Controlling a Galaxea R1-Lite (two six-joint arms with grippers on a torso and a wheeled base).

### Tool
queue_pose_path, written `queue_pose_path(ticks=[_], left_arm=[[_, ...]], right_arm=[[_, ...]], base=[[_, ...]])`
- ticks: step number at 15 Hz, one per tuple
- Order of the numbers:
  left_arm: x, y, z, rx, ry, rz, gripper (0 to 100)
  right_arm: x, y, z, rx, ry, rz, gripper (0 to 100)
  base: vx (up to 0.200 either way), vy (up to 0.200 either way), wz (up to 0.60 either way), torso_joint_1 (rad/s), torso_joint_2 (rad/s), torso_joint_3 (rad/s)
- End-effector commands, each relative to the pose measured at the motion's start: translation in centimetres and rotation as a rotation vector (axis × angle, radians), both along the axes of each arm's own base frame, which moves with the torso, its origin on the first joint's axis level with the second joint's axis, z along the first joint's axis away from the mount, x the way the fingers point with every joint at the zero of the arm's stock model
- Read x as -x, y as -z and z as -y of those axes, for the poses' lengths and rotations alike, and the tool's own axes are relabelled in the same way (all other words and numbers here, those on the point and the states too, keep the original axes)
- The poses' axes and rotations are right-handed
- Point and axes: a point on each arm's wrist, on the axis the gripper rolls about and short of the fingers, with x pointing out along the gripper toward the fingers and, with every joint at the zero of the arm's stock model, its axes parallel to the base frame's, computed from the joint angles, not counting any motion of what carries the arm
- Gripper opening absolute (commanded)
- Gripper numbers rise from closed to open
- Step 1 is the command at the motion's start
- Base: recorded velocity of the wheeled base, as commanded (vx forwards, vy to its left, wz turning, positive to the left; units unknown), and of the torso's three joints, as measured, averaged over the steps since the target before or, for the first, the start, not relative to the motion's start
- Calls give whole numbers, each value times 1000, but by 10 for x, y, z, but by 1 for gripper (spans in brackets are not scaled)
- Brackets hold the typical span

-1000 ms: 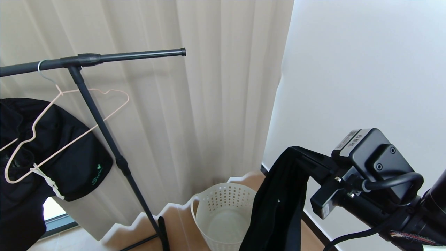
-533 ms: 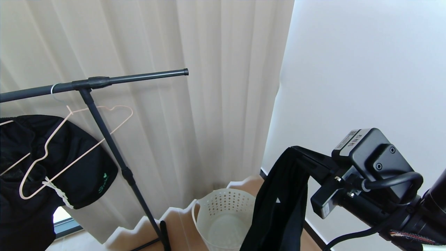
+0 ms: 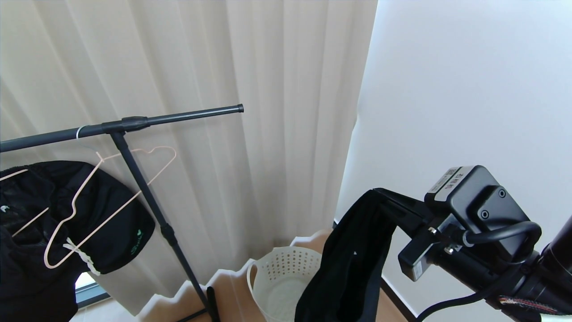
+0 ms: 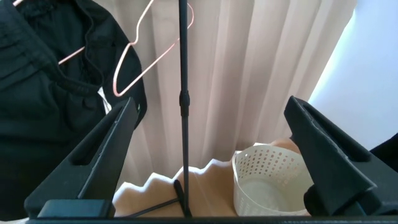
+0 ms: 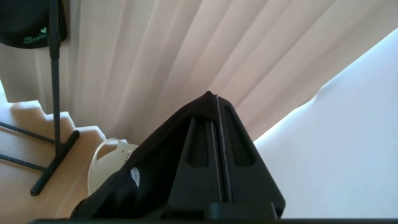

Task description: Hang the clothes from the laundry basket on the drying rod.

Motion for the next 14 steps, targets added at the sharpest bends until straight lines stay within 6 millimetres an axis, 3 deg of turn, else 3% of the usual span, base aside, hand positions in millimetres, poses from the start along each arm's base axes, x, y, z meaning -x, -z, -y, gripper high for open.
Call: queue_pose_path(ticks=[1, 5, 14], left_arm=[[0, 0, 0, 1, -1, 1, 100], [0, 0, 0, 0, -1, 1, 100], [0, 0, 0, 1, -1, 1, 100]], right_arm=[[0, 1, 0, 1, 0, -2, 0], [-1, 1, 1, 1, -9, -4, 0], [-4, 1, 3, -7, 1, 5, 0]], base=[[0, 0, 0, 154, -359, -198], [0, 0, 0, 64, -134, -69], [0, 0, 600, 5, -1, 0]])
